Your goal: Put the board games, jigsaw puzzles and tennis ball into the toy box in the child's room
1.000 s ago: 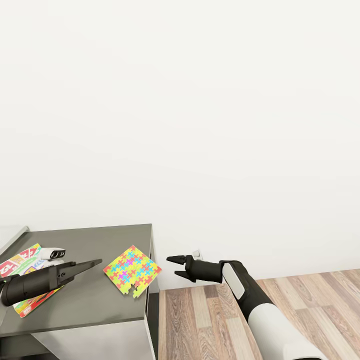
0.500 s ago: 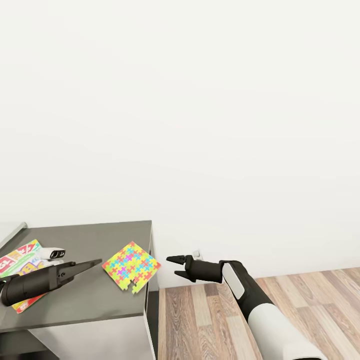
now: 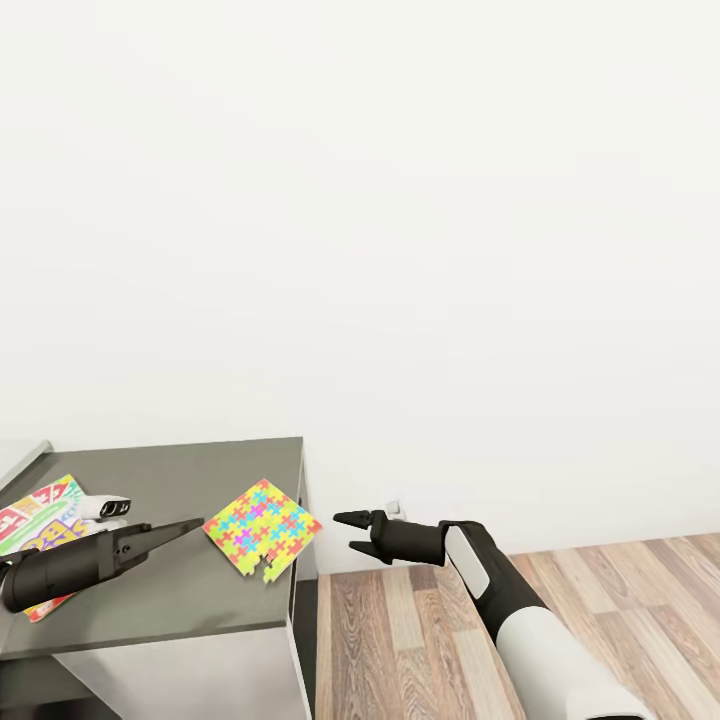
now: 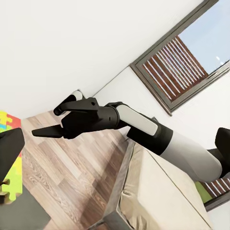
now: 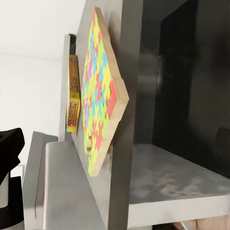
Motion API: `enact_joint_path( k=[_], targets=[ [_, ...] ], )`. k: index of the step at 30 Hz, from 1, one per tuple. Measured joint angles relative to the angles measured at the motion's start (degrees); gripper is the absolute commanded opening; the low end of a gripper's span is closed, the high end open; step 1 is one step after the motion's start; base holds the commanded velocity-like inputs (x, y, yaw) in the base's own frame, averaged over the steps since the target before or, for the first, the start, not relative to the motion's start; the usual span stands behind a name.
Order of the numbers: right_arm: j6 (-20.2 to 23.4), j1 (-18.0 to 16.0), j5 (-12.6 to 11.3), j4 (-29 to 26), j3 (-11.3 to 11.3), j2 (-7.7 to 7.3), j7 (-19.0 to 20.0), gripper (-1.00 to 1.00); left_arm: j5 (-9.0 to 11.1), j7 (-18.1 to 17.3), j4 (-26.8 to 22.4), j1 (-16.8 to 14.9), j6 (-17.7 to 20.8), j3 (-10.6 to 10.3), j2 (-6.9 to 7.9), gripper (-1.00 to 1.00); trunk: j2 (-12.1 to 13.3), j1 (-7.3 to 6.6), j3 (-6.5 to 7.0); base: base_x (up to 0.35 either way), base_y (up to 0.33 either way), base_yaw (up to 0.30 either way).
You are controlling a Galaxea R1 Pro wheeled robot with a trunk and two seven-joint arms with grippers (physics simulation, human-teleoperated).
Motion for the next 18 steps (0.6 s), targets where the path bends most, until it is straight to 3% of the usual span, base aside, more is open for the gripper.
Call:
enact_joint_path(
  k=[7,12,18],
  targets=[
    [0.0,0.0,0.0,0.0,-0.1,-0.04,0.0,1.0,0.0,0.0,0.0,0.0,0.0,0.0,-0.02,1.0,0.0,-0.01,0.0,0.128,0.102,0.0],
    [-0.1,0.0,0.0,0.0,-0.1,-0.05,0.0,1.0,0.0,0.0,0.0,0.0,-0.1,0.0,-0.02,1.0,0.0,0.0,0.0,0.028,0.038,0.0],
    [-0.1,0.0,0.0,0.0,-0.1,-0.11,0.0,1.0,0.0,0.0,0.0,0.0,-0.2,0.0,-0.02,1.0,0.0,0.0,0.0,0.004,0.169,0.0]
  ],
)
